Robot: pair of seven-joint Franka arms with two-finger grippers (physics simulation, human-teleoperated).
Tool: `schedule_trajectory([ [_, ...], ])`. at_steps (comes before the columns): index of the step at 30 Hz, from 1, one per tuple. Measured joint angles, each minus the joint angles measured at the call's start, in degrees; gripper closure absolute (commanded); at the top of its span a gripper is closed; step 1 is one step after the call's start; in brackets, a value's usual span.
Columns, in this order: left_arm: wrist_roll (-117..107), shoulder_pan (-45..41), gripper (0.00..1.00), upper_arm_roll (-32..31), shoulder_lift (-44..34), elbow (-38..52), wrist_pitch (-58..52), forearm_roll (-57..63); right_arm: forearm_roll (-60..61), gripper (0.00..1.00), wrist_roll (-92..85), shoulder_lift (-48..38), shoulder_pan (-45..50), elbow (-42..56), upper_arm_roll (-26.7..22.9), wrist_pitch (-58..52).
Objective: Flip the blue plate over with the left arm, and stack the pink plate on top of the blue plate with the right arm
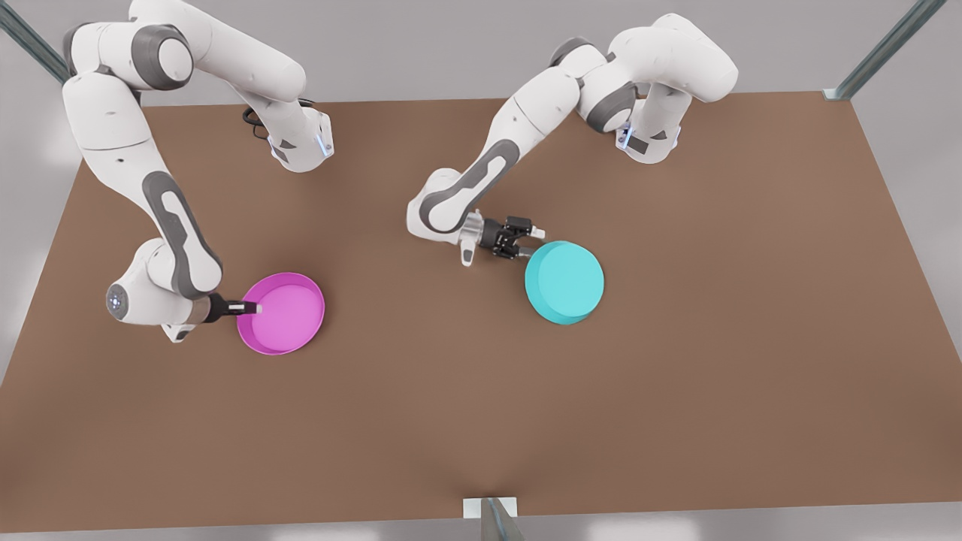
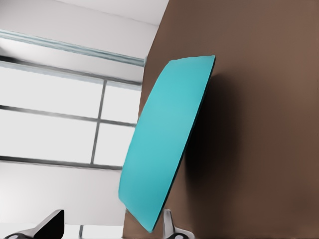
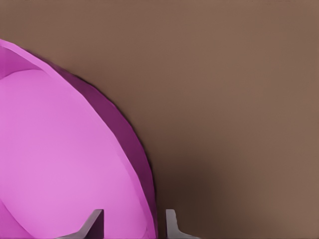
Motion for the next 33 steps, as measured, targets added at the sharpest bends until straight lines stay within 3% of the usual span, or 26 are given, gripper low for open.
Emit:
schedule_trajectory([
  [5,-3.5,-0.9,0.0,-1.6,-0.3,6.6,-0.9,-7.9,0.2,0.45,-1.0,0.4,0.0,0.1,0.0,0.1],
  [8,-9.0,-0.8,0.0,-5.9,-0.5,12.6,-1.7,-13.6,0.3,0.55,-1.0,0.5,0.1,0.3,0.0,0.1],
  [10,-9.4,1.8,0.0,-6.1,-5.7,18.2,-1.5,-18.3,0.3,0.59,-1.0,0.6,0.1,0.4,0.0,0.1],
  [11,-9.4,9.0,0.0,-6.2,-8.8,21.3,-0.5,-21.2,0.3,0.6,-1.0,0.6,0.1,0.4,0.0,0.1],
  [13,-6.3,35.5,0.0,-6.1,-12.3,22.5,9.7,-28.9,0.3,0.63,-1.0,0.6,0.1,0.4,0.0,0.1],
  [14,6.2,44.2,0.0,-6.0,-12.9,22.4,11.2,-32.1,0.3,0.64,-1.0,0.6,0.1,0.4,0.0,0.1],
  [18,43.3,58.2,0.0,-5.0,-16.7,22.4,11.3,-37.7,0.3,0.73,-1.1,0.6,0.2,0.4,-0.1,0.1],
  [22,57.8,58.5,0.0,-0.5,-23.7,21.0,8.5,-38.0,0.3,0.79,-1.2,0.6,0.2,0.3,0.0,-0.1],
  [24,63.8,58.2,0.0,2.3,-34.9,6.5,12.0,-38.0,0.3,0.79,-1.3,0.6,0.2,0.3,0.0,-0.1],
  [33,63.9,58.4,0.0,2.3,-35.1,6.1,12.0,-38.0,0.7,0.79,-1.3,0.6,0.5,1.9,0.1,-3.1],
])
